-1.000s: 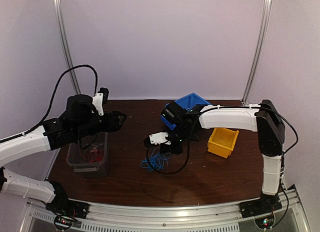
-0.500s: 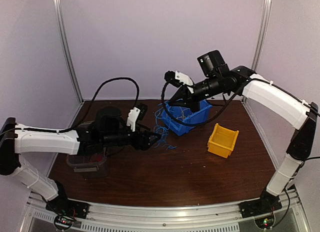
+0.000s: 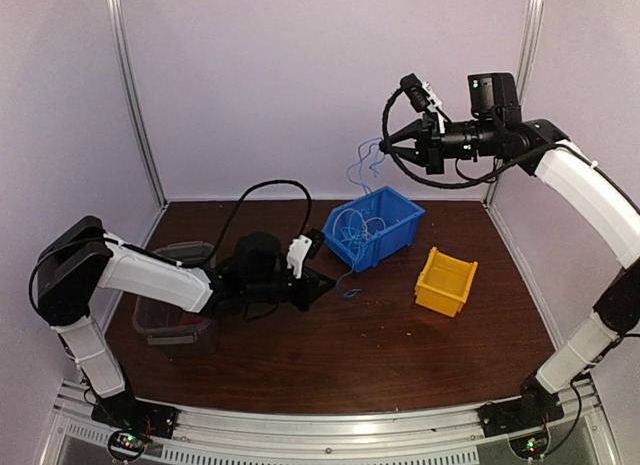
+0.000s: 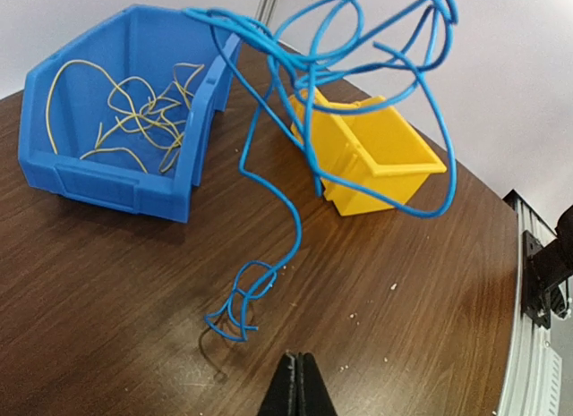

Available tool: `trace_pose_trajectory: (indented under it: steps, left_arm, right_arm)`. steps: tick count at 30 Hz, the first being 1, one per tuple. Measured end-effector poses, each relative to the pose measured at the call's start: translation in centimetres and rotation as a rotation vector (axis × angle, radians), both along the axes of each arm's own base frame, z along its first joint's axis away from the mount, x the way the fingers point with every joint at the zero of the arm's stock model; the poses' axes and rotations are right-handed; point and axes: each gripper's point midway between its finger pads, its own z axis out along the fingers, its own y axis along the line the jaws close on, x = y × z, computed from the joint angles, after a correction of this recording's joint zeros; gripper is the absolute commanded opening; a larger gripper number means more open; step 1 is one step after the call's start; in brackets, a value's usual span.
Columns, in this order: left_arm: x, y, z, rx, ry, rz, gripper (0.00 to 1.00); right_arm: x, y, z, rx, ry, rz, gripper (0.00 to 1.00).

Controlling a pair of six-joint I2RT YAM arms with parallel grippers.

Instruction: Untangle the cables

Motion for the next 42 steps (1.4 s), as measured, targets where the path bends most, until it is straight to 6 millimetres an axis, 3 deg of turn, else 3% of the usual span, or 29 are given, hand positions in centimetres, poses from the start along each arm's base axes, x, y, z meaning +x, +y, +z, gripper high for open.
trace_pose_trajectory:
  steps: [3,8,12,16,19,22,25,32,36,38,40,41,42]
  left_arm:
    - [0.4,-0.2,0.7,-0.014,-0.016,0.01,0.0]
    - [-0.3,1.2,1.9,-0.04,-0.051,0.044,0.42]
    - [-2.6,2.5,7.5,-0.149,-0.153,0.039,0.58]
    - [-3.9,2.3,14.3,-0.295,-0.248,0.029,0.62]
    - [-3.9,0.9,17.1,-0.342,-0.272,0.036,0.62]
    - [-3.1,-1.3,18.3,-0.346,-0.256,0.061,0.6]
    - [-1.3,-3.6,18.0,-0.315,-0.191,0.13,0.55]
    - [0.4,-3.9,13.3,-0.199,-0.08,0.228,0.0]
    - [0.6,-3.7,13.1,-0.185,-0.09,0.241,0.0]
    - [0.7,-3.5,13.4,-0.18,-0.102,0.247,0.0]
    - [0.6,-2.9,13.9,-0.165,-0.119,0.249,0.0]
    - [0.4,-2.5,14.6,-0.161,-0.131,0.25,0.0]
    - [0.2,-1.9,15.6,-0.164,-0.148,0.252,0.0]
  right_arm:
    - [-0.7,-0.3,1.3,0.042,0.014,0.017,0.0]
    - [-0.7,-0.8,2.3,0.076,0.025,-0.002,0.0]
    - [-0.5,-0.9,0.6,0.071,0.063,-0.029,0.0]
    - [0.2,-0.7,-2.6,0.037,0.13,-0.069,0.0]
    - [0.2,-0.3,-4.4,0.012,0.163,-0.089,0.0]
    - [0.1,0.2,-4.9,0.006,0.171,-0.095,0.0]
    - [0.1,0.5,-4.6,0.013,0.162,-0.099,0.0]
    - [-0.1,0.8,-4.5,0.016,0.157,-0.095,0.0]
    - [0.1,0.8,-4.7,0.015,0.153,-0.101,0.04]
    - [0.5,0.8,-5.6,0.009,0.156,-0.12,0.15]
    - [1.2,0.4,-7.4,-0.002,0.176,-0.151,0.46]
    - [1.5,0.0,-8.6,-0.009,0.203,-0.169,0.55]
    - [2.0,-0.5,-10.2,-0.019,0.226,-0.193,0.57]
